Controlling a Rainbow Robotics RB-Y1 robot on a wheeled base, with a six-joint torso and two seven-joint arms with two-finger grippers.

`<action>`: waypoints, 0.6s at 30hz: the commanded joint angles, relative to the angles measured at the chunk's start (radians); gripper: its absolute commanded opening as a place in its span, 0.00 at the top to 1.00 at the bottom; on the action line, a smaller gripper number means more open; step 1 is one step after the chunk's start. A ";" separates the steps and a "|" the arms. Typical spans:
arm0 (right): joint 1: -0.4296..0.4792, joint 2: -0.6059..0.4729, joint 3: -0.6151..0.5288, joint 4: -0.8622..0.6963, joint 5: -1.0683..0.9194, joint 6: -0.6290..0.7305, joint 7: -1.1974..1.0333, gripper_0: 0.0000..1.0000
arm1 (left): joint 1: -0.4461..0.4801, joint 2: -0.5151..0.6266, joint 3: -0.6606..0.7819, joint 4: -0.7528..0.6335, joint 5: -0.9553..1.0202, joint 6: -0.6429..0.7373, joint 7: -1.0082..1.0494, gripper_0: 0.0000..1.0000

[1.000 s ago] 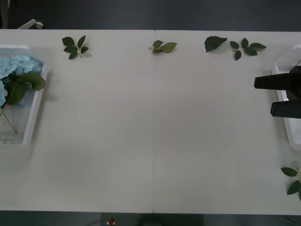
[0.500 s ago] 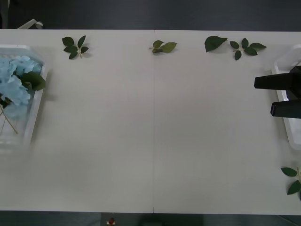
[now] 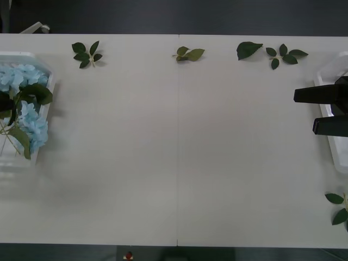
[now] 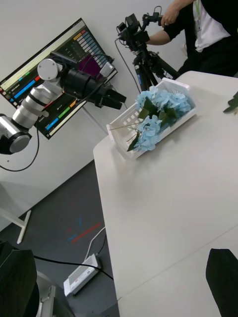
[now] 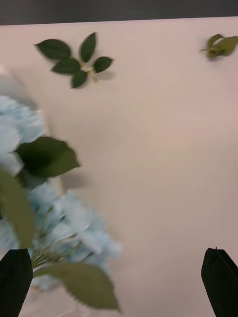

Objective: Put the red flowers into the right box and the blue flowers into the left box

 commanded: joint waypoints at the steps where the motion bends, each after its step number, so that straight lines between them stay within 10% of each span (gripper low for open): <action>1: -0.002 -0.024 -0.007 -0.006 -0.010 0.005 0.033 0.00 | -0.076 0.006 -0.156 -0.016 0.077 -0.062 -0.038 0.01; 11: -0.002 -0.024 -0.007 -0.006 -0.010 0.005 0.033 0.00 | -0.120 0.167 -0.657 -0.070 0.471 -0.506 -0.255 0.01; 18: -0.002 -0.024 -0.007 -0.006 -0.010 0.005 0.033 0.00 | -0.123 0.284 -0.762 -0.161 0.739 -0.542 -0.468 0.01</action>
